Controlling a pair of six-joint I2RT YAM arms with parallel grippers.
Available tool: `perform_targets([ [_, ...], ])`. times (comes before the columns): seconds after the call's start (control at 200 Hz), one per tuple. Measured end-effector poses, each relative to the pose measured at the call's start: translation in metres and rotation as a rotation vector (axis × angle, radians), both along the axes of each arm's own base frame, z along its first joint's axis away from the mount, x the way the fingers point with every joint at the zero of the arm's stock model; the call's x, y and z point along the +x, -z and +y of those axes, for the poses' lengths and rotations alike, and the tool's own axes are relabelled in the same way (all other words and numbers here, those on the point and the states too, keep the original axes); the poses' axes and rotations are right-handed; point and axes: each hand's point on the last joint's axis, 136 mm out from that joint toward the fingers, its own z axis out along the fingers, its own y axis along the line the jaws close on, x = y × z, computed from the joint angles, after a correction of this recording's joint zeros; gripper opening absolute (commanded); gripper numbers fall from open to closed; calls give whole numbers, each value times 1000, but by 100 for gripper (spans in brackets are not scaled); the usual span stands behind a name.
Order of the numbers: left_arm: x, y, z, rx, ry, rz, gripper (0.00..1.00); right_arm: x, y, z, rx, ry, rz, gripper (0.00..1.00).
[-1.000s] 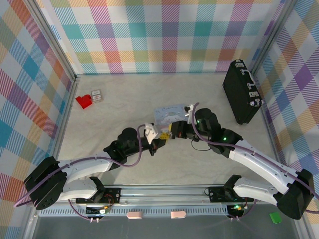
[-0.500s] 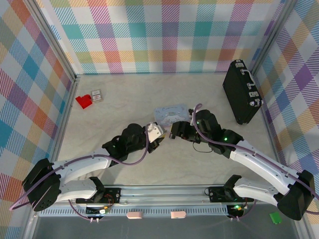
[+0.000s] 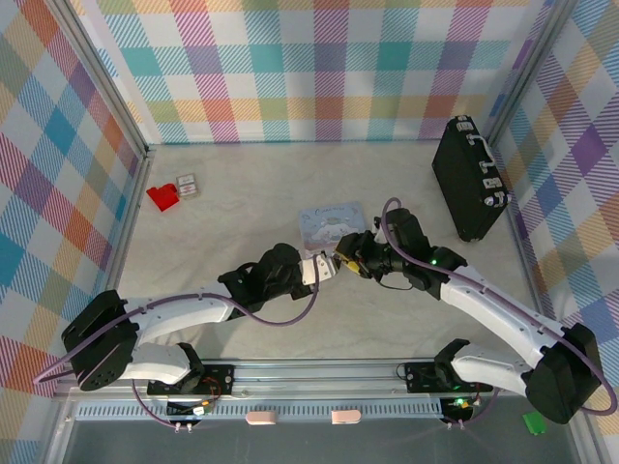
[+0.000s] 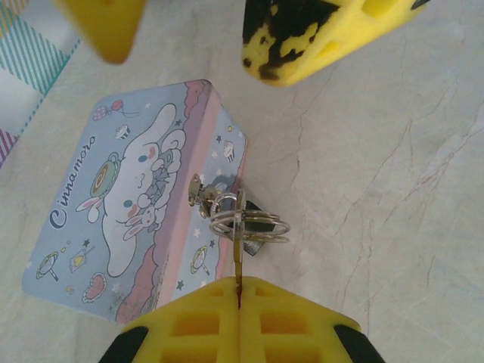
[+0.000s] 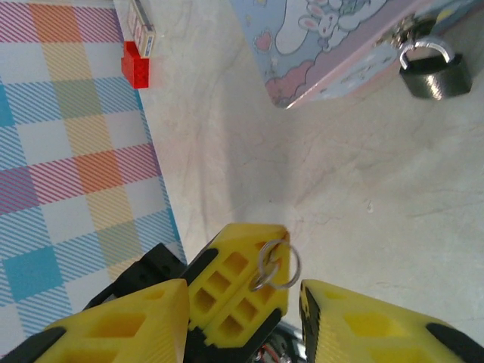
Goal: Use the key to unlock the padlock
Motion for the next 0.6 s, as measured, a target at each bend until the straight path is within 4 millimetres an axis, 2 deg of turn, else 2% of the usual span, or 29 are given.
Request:
perform_targets([
  [0.405, 1, 2, -8, 43, 21, -55, 0, -2, 12, 4, 17, 23, 100, 36],
  [0.6, 0, 4, -10, 51, 27, -61, 0, -5, 28, 1, -28, 29, 157, 33],
])
